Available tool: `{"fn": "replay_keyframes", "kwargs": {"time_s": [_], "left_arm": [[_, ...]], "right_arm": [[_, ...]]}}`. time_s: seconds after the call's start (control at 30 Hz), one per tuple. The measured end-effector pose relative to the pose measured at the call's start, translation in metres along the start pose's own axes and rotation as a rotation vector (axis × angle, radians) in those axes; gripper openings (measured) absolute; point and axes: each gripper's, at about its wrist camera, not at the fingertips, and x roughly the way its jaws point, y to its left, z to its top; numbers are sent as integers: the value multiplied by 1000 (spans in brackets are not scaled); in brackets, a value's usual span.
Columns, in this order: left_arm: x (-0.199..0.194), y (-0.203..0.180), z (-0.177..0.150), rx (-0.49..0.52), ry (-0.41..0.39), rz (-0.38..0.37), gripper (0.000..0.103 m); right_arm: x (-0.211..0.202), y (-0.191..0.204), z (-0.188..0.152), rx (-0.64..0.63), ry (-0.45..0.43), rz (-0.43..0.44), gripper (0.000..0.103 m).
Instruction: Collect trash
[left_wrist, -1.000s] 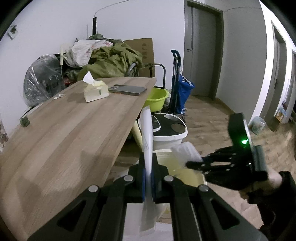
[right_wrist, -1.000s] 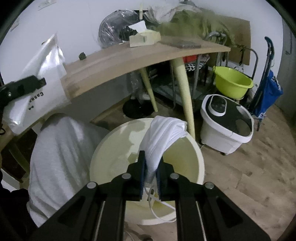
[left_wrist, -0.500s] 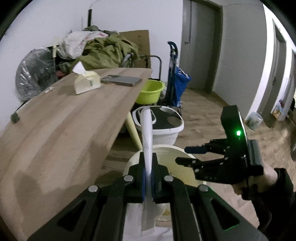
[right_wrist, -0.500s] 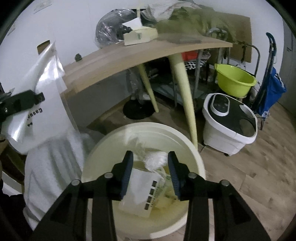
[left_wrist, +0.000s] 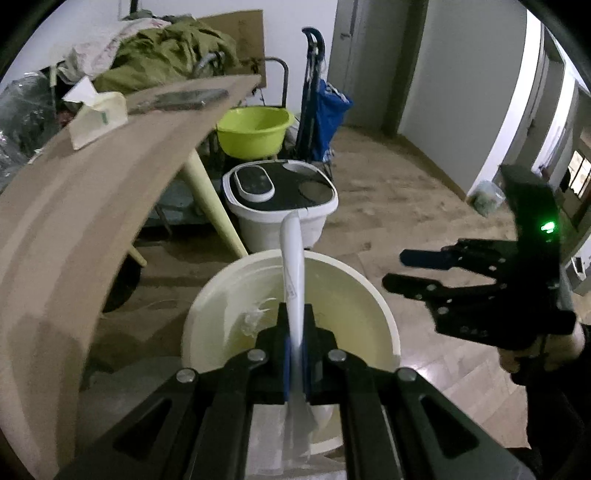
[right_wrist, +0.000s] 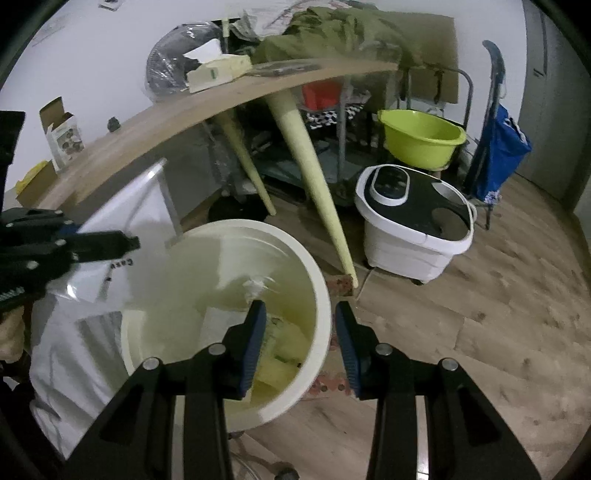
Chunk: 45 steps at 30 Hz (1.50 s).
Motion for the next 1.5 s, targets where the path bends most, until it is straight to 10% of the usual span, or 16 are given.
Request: {"fn": "replay_keyframes", "kwargs": {"time_s": [0.13, 0.2, 0.27, 1.5], "left_arm": [[24, -6, 0, 20, 78, -3, 15], [30, -7, -1, 16, 93, -20, 43], [29, -7, -3, 10, 91, -29, 48], [-112, 53, -45, -176, -196, 173, 62]], "right_arm": [[-2, -7, -1, 10, 4, -22, 37], [-2, -7, -2, 14, 10, -29, 37], [1, -6, -1, 14, 19, -40, 37], [-48, 115, 38, -240, -63, 29, 55]]}}
